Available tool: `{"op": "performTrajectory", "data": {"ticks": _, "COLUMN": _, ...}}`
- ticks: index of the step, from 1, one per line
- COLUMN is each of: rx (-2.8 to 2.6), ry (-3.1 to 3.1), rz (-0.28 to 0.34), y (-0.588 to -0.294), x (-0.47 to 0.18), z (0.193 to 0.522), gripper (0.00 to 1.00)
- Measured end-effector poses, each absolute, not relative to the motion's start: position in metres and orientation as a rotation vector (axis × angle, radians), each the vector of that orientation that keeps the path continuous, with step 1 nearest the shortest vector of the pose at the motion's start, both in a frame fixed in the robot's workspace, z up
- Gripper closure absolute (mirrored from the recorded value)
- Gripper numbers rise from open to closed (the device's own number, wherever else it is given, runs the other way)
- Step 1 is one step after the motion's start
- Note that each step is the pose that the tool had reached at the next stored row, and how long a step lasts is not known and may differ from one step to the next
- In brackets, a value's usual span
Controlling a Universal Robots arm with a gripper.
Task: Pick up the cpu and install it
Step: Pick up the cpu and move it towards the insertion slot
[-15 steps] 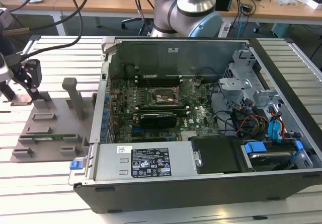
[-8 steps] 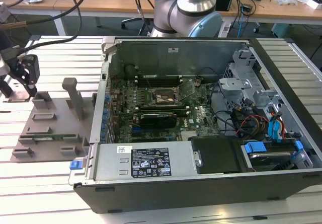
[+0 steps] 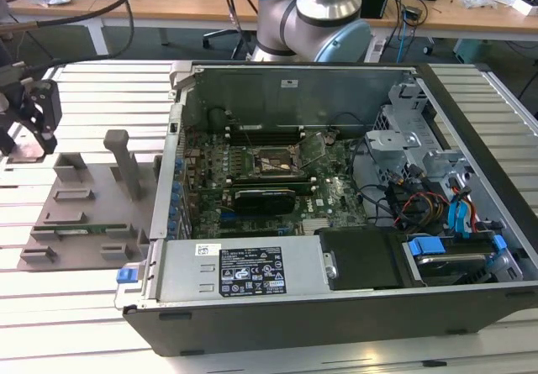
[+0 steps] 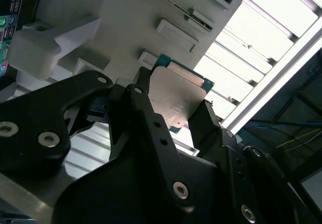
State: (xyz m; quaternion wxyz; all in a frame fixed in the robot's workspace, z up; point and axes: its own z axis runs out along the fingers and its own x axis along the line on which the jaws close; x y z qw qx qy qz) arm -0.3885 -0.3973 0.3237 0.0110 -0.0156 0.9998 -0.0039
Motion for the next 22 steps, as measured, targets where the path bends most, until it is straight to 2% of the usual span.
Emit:
{"op": "performTrajectory", "data": {"ticks": 17, "rx": -0.049, "ry": 3.119, "rz": -0.012, "y": -0.397, "x": -0.389, "z": 0.37, "gripper": 0.45}}
{"op": "performTrajectory", "data": {"ticks": 22, "rx": -0.049, "ry": 3.119, "rz": -0.011, "y": -0.397, "x": -0.389, "z": 0.37, "gripper": 0.45}}
